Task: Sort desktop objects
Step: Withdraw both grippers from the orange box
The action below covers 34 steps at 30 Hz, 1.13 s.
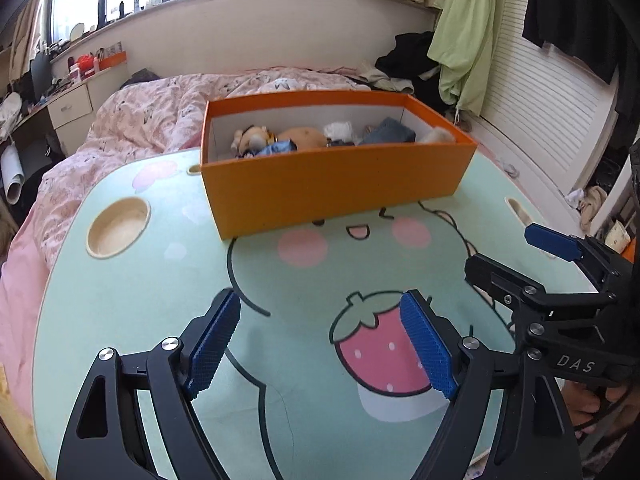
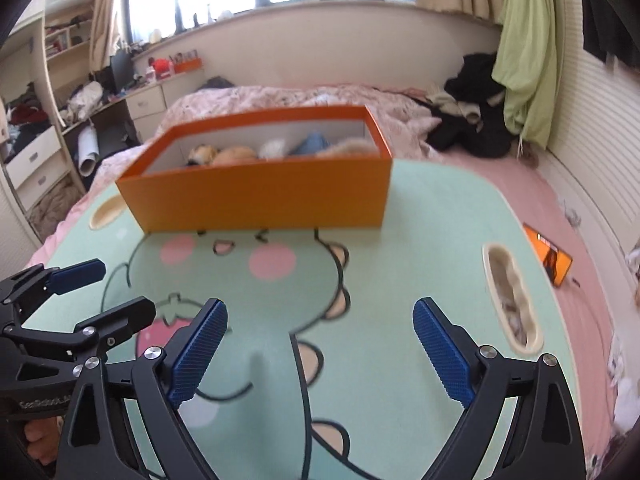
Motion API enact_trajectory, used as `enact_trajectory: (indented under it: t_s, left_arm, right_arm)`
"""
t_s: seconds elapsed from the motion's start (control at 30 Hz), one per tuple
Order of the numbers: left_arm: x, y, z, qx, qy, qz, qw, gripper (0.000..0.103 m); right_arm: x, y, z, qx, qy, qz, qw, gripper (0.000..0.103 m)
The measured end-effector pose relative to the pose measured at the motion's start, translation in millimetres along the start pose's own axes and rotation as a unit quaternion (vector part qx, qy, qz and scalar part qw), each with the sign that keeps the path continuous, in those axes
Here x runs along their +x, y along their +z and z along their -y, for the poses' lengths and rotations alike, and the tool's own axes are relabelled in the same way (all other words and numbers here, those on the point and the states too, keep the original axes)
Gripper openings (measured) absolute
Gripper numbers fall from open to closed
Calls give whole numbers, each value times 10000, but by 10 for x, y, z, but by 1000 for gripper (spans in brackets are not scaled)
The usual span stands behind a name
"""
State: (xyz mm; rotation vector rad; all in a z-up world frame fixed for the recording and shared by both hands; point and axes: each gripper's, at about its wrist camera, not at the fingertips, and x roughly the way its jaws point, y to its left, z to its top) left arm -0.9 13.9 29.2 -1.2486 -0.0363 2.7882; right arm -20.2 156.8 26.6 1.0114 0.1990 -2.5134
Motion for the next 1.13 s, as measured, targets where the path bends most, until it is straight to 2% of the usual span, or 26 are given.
enact_trajectory:
  t_s: [0.13,0.17,0.23,0.47,1.13]
  left_arm:
    - [136,-85,10,1,290,-215,9993,84]
    - [141,-94,16,17,359,-213,9991,87]
    - [165,-117,14,13,383,-282,9989,102]
    - [174,-155,-1,-11,389,-233,9990,103]
    - [159,-200,12,-3,391,-177,9991,103]
  right_arm:
    - [54,-115,85,201,-83,-184,9996,94]
    - [64,-139,87,197,-88,-225,9995,94]
    - [95,-172,91,206,-127,-309,9992,97]
    - [117,-272,55,37,-285,-423,9987,103]
    - [92,-343,22,-77,-237,-329,9991,103]
